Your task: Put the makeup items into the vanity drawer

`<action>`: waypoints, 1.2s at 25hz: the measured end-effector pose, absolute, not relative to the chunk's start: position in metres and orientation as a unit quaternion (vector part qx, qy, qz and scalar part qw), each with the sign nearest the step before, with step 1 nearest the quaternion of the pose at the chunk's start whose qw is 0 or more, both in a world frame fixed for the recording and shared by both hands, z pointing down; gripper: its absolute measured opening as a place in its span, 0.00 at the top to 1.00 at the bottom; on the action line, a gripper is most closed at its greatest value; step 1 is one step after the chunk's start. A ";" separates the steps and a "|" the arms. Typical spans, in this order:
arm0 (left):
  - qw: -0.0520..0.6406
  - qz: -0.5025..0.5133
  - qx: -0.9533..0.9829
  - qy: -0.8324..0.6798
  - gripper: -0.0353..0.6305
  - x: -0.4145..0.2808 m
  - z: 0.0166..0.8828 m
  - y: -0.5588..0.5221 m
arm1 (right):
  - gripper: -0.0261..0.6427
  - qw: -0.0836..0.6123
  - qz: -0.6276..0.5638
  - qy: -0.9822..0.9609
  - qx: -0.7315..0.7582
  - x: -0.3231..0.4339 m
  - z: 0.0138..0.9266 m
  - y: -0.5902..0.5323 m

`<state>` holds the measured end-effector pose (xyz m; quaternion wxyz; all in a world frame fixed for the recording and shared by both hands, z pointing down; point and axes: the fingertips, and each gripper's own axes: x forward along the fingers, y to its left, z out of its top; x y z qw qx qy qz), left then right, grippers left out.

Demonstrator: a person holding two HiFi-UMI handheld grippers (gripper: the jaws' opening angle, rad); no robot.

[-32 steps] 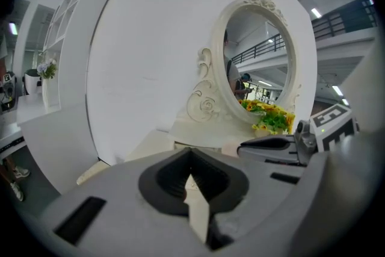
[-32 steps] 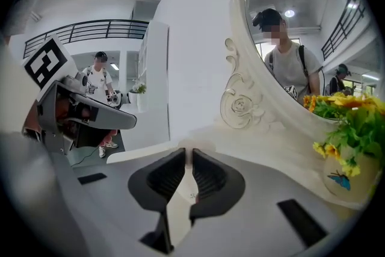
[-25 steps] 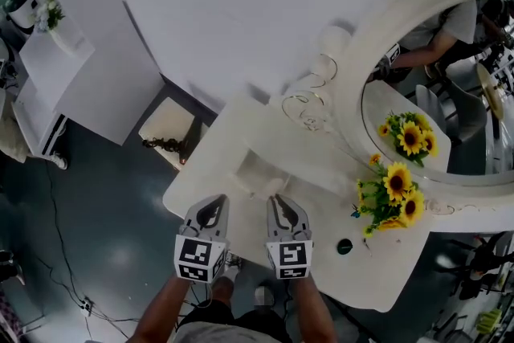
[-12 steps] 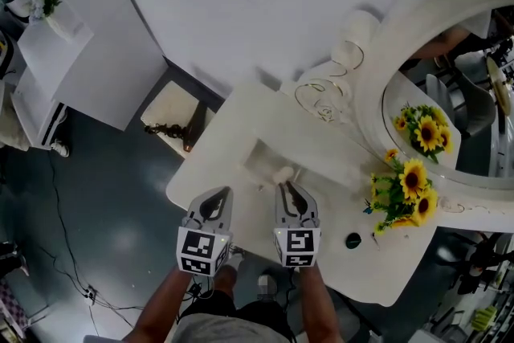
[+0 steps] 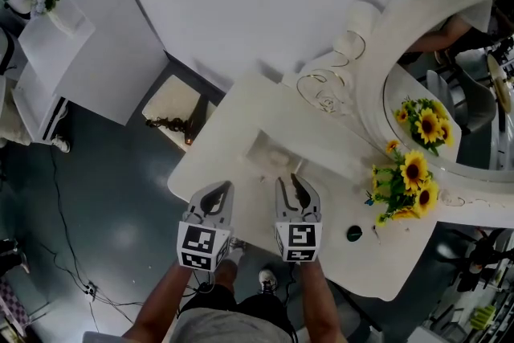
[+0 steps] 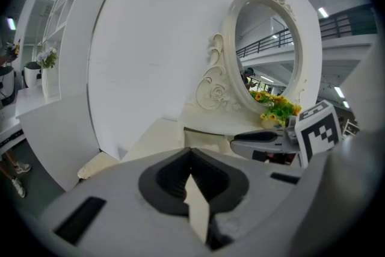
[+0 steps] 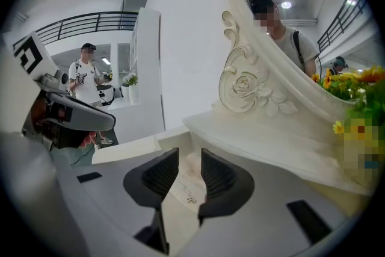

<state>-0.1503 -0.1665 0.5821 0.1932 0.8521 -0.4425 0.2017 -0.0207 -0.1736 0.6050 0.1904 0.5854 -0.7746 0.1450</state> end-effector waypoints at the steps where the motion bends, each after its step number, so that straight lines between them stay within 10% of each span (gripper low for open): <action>1: 0.190 0.201 0.853 -0.443 0.95 -0.150 0.579 -0.166 | 0.78 0.189 0.143 -0.775 0.586 -0.020 0.602 -0.173; 30: 0.078 0.144 0.929 -0.332 0.95 -0.037 0.445 -0.069 | 0.92 0.082 0.052 -0.702 0.705 0.080 0.436 -0.019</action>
